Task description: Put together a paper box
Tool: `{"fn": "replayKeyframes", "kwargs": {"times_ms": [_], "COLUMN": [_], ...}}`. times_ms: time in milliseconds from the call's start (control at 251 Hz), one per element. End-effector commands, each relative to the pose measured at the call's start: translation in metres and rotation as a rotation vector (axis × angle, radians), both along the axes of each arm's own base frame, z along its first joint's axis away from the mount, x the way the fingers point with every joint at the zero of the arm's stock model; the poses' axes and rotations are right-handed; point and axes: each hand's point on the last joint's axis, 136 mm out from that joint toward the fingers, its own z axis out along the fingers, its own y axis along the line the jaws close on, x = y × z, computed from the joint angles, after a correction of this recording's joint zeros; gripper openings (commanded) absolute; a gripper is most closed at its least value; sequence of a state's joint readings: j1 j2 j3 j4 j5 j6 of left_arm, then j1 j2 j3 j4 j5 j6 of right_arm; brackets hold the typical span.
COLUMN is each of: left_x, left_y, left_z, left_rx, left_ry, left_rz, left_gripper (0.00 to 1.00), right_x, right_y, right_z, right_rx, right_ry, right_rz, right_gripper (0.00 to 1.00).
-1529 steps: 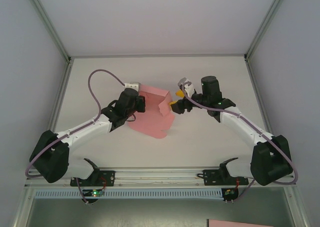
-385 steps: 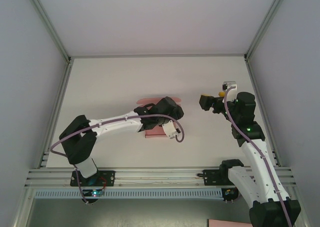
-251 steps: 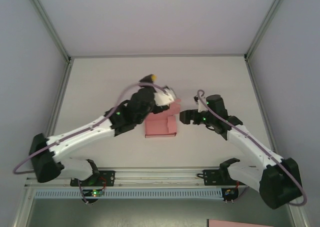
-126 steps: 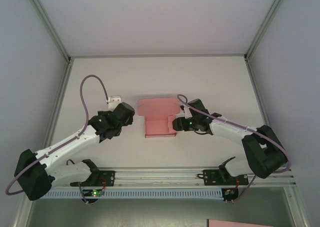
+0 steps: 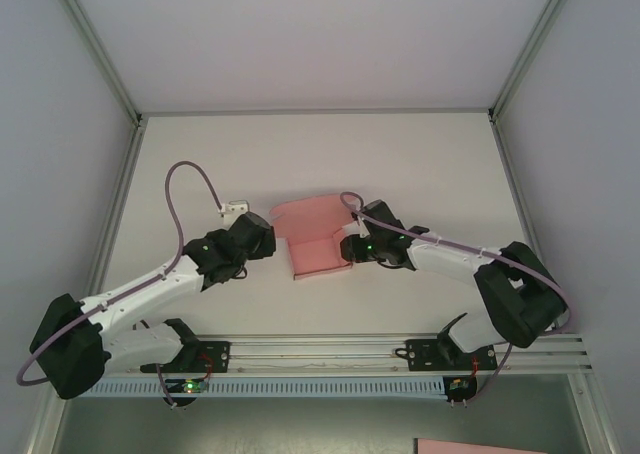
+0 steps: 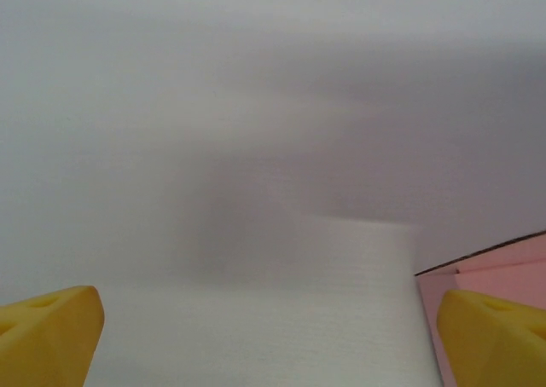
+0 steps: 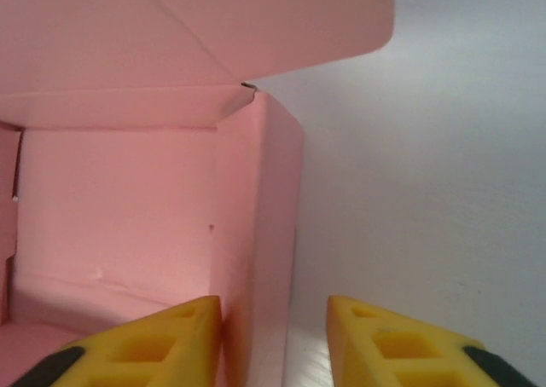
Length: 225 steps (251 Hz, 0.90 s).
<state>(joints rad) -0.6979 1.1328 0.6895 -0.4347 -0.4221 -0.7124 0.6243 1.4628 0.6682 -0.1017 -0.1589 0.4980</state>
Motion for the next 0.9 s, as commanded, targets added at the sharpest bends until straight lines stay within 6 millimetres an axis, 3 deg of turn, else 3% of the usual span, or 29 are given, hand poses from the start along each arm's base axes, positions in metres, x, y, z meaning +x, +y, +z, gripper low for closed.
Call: {"fn": "replayKeyframes", "kwargs": {"times_ms": [0,160,323,427,611,686,746,894], "left_x": [0.005,0.005,0.003,0.003,0.013,0.024,0.035,0.048], "left_y": [-0.005,-0.002,0.016,0.030,0.046,0.030,0.002,-0.074], "left_z": [-0.011,-0.018,-0.016,-0.014,-0.004,0.010,0.029,0.083], "left_rx": [-0.034,0.001,0.029,-0.026,-0.210,-0.311,-0.408,-0.664], "left_ry": [0.008,0.030,0.028,0.028,-0.004,-0.057,-0.112,-0.208], "left_rz": [0.014,0.029,0.113,0.186,0.273,0.197,0.062,-0.301], "left_gripper": [1.00,1.00,1.00,1.00,1.00,1.00,1.00,1.00], "right_x": [0.001,0.000,0.014,0.026,0.033,0.026,0.018,0.004], "right_y": [-0.008,-0.018,-0.022,0.000,0.020,0.026,0.032,0.053], "right_z": [-0.011,-0.023,-0.012,0.033,0.144,0.183,0.204,0.219], "right_rx": [-0.093,-0.189,-0.229,-0.061,0.277,0.412,0.491,0.568], "right_ry": [0.006,0.016,-0.088,-0.252,-0.518,-0.588,-0.608,-0.594], "right_rz": [-0.038,-0.055,-0.077,-0.024,0.061,0.111,0.154,0.265], "right_gripper": [0.31,0.00,0.00,0.00,0.00,0.00,0.00,0.00]}}
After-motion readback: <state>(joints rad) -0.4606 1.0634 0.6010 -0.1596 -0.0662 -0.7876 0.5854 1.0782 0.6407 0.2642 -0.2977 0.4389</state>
